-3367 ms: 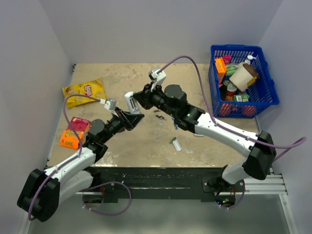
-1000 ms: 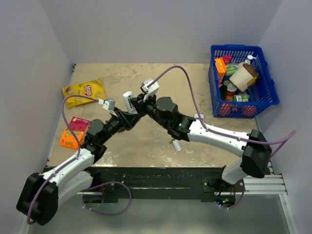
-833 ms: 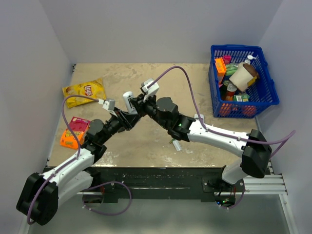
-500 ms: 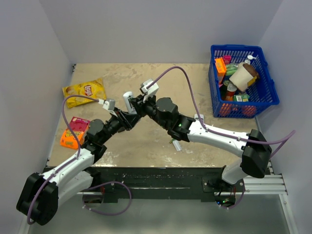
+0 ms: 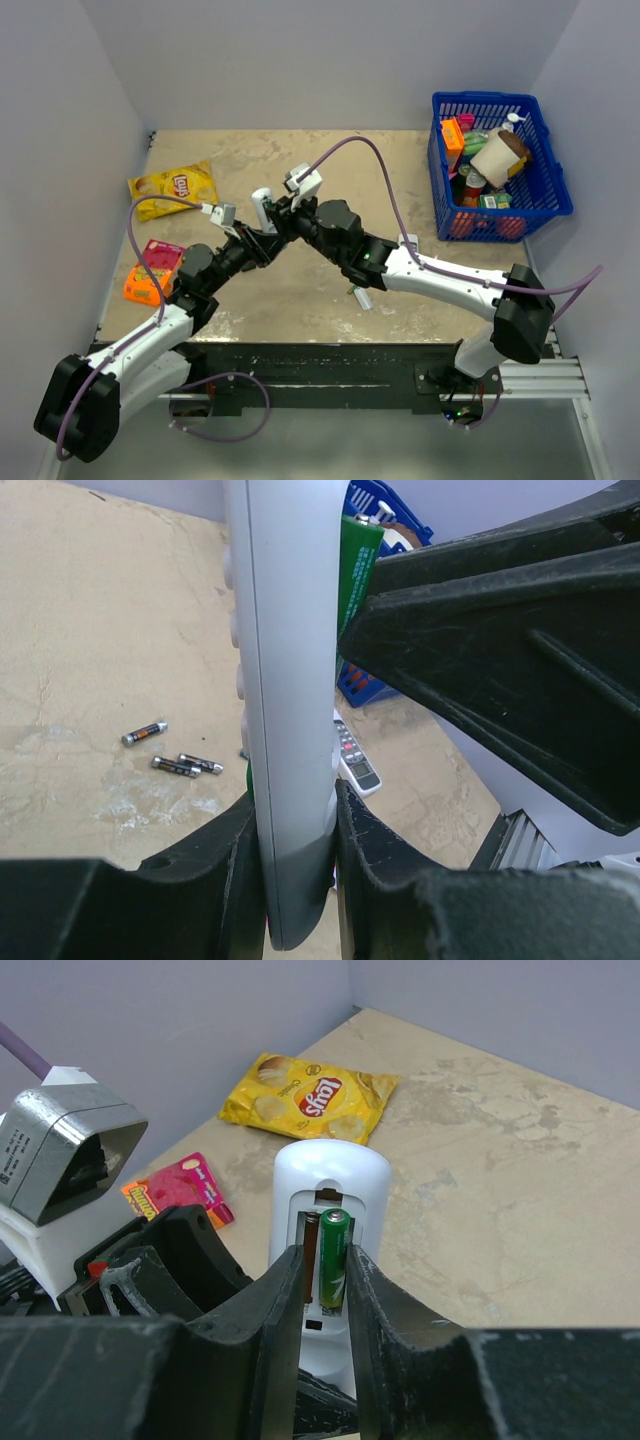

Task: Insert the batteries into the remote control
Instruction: Load the battery into the remote control.

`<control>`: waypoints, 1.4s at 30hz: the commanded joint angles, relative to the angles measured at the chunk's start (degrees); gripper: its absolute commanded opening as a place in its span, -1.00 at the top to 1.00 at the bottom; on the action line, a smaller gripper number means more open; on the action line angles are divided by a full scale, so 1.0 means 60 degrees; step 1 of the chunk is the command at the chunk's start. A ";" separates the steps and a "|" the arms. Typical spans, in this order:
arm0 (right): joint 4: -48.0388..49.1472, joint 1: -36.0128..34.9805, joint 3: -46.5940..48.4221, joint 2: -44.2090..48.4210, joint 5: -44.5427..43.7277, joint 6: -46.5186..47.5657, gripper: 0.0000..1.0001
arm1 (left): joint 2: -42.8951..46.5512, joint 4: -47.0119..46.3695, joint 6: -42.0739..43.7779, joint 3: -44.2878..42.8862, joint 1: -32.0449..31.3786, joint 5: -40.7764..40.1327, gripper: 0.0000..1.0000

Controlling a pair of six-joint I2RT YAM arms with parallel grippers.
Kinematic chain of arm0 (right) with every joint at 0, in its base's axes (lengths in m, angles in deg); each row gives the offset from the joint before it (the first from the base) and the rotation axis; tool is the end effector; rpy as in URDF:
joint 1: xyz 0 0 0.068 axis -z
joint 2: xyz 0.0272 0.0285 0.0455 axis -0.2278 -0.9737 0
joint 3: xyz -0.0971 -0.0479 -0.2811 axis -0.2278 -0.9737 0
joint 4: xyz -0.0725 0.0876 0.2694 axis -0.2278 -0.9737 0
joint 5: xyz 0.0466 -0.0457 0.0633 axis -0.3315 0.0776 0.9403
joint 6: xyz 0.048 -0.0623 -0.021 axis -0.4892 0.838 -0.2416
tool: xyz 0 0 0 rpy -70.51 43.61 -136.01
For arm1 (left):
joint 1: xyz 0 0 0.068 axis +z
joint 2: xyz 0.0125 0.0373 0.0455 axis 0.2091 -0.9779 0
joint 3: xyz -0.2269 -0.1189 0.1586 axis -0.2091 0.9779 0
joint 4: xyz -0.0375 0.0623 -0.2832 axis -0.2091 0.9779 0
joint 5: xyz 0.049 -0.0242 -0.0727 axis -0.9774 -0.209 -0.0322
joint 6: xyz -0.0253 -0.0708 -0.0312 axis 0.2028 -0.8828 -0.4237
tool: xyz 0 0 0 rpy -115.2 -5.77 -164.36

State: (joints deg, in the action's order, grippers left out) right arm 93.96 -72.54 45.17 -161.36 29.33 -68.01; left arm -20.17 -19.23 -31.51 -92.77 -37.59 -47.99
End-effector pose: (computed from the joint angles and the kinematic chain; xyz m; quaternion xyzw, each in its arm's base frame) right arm 0.2367 0.3631 0.3632 -0.2199 0.6865 0.3053 0.6222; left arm 0.2145 -0.1253 0.2492 0.0218 0.6847 -0.4747 0.5526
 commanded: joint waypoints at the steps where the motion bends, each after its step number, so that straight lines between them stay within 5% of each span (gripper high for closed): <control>1: -0.0158 0.0008 0.0366 -0.0098 -0.0147 -0.0039 0.39 | 0.0146 -0.1101 -0.0055 -0.0483 -0.0039 0.0357 1.00; 10: -0.0173 0.0008 0.0424 -0.0010 -0.0191 -0.0098 0.21 | 0.0175 -0.0940 -0.0099 -0.0498 -0.0039 0.0255 1.00; 20: -0.0568 0.0023 0.0439 0.0487 -0.0469 0.0224 -0.25 | 0.0233 -0.0779 -0.0114 -0.0542 -0.0039 0.0196 1.00; 28: -0.1257 0.0315 0.0556 0.1249 -0.0222 0.0679 -0.37 | 0.0248 -0.0677 -0.0158 -0.0586 -0.0039 0.0211 1.00; 42: -0.1095 0.2014 0.0071 0.2671 0.5269 0.5131 -0.70 | 0.0248 0.0260 -0.0011 -0.1332 -0.0039 0.0840 1.00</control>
State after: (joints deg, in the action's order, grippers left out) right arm 86.29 -63.69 45.24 -147.04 47.27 -46.72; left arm -19.73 -16.85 -31.54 -97.08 -37.63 -45.74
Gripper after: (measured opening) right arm 0.825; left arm 0.317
